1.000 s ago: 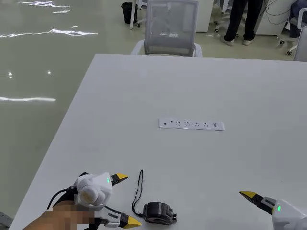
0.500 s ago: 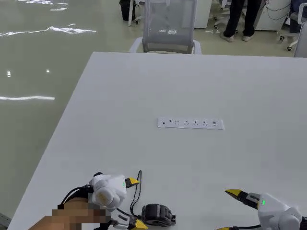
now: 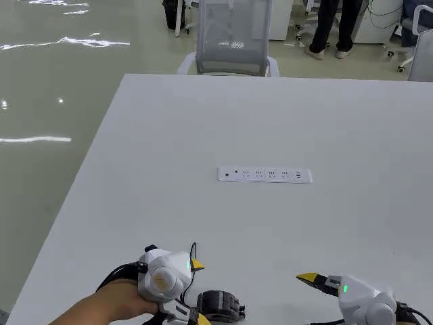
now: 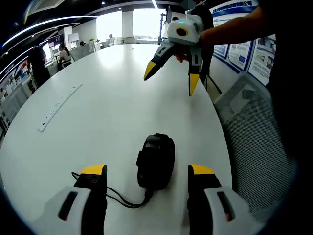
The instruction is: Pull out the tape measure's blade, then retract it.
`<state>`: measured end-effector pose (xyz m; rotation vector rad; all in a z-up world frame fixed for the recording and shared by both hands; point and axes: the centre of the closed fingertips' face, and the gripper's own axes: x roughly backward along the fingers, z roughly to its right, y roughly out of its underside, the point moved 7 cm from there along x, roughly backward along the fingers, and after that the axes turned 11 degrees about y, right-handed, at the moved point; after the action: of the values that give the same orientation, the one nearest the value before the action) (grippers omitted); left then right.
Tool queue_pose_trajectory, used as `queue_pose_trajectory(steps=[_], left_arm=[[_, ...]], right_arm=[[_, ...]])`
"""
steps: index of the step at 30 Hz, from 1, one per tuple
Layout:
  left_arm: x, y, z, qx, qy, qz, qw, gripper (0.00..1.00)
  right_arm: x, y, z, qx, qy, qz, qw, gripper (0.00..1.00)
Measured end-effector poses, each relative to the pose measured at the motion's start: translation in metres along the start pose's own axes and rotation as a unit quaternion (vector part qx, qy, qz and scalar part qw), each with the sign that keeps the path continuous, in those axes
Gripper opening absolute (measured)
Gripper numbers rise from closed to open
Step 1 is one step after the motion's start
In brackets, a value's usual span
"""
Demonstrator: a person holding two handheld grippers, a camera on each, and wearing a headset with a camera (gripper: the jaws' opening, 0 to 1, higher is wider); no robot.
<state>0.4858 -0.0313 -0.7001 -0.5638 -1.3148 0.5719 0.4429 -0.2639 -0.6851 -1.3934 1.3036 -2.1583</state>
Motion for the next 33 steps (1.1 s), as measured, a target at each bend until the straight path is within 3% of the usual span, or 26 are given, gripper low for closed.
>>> queue_pose_trajectory(steps=[8, 21, 26, 33], left_arm=[[-0.008, -0.001, -0.001, 0.017, 0.001, -0.004, 0.9999, 0.56], [-0.027, -0.001, 0.004, -0.008, 0.030, -0.040, 0.9987, 0.49], [-0.030, -0.001, 0.002, -0.004, 0.034, -0.045, 0.9984, 0.41], [-0.036, 0.002, 0.001, -0.005, 0.041, -0.061, 0.9973, 0.41]], right_arm=[[-0.017, -0.009, -0.010, 0.018, -0.021, -0.004, 0.9996, 0.62], [-0.044, -0.012, -0.024, 0.043, -0.057, -0.026, 0.9971, 0.55], [-0.056, -0.013, -0.028, 0.050, -0.072, -0.036, 0.9955, 0.52], [-0.075, -0.010, -0.031, 0.053, -0.090, -0.062, 0.9926, 0.49]])
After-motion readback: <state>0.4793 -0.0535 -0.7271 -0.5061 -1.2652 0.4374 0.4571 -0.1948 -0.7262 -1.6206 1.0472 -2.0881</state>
